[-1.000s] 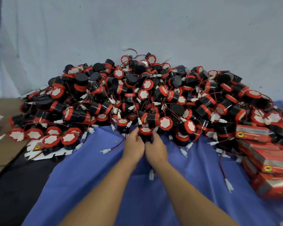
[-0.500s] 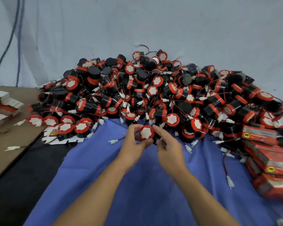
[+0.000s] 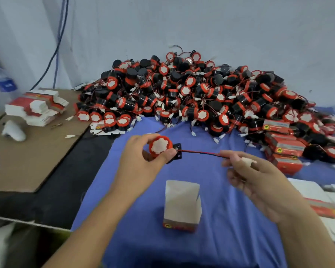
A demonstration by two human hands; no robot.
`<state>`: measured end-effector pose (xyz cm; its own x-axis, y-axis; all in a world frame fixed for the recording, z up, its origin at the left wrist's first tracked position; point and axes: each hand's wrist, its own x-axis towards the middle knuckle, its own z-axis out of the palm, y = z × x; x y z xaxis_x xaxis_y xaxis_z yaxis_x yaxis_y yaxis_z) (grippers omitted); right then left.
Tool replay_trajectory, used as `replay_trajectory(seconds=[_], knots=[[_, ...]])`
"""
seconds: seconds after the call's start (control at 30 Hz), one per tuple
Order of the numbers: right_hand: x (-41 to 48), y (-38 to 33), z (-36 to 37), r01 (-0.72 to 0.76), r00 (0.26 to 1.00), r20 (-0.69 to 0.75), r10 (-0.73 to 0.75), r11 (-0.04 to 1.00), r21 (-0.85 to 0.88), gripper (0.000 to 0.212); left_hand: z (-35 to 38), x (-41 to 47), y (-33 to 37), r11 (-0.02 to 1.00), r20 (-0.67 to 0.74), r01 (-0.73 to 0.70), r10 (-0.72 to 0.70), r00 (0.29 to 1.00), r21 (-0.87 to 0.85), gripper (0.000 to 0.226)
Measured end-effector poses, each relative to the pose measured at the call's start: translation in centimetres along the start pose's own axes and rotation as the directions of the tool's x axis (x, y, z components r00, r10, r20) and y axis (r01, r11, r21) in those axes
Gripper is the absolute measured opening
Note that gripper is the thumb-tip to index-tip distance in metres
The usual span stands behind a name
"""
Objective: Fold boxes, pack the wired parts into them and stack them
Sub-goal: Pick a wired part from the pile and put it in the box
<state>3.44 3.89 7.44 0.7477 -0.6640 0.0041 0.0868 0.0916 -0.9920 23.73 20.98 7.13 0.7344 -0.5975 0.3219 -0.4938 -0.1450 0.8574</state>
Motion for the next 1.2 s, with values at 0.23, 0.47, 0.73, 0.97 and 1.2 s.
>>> replay_trajectory(seconds=[0.23,0.47,0.73,0.97,1.2], knots=[[-3.3,-1.3,2.2,0.172,0.941,-0.309,-0.14,0.982,0.078,0.016,0.4,-6.8,1.0,0.986,0.018,-0.115,0.114,0.993,0.121,0.046],[-3.9,1.1,4.9,0.199,0.927,-0.205,-0.314,0.874,-0.443,0.013,3.0,-9.7,-1.3,0.849,0.035,-0.264,0.28,0.959,0.458,0.035],[-3.9,4.8,6.5,0.155,0.959,-0.081,-0.271,0.744,-0.65,0.02,5.4,-11.8,-4.9,0.672,0.177,-0.336,0.295,0.939,0.66,0.019],[-4.0,4.5,8.4,0.211,0.959,0.079,-0.272,0.503,-0.838,0.012,6.8,-12.9,-7.1,0.548,0.177,-0.318,0.295,0.939,0.774,0.024],[-2.9,6.8,11.6,0.261,0.965,0.227,-0.13,0.399,-0.879,0.007,6.2,-14.1,-7.7,0.75,0.193,-0.197,0.093,0.977,0.632,0.034]])
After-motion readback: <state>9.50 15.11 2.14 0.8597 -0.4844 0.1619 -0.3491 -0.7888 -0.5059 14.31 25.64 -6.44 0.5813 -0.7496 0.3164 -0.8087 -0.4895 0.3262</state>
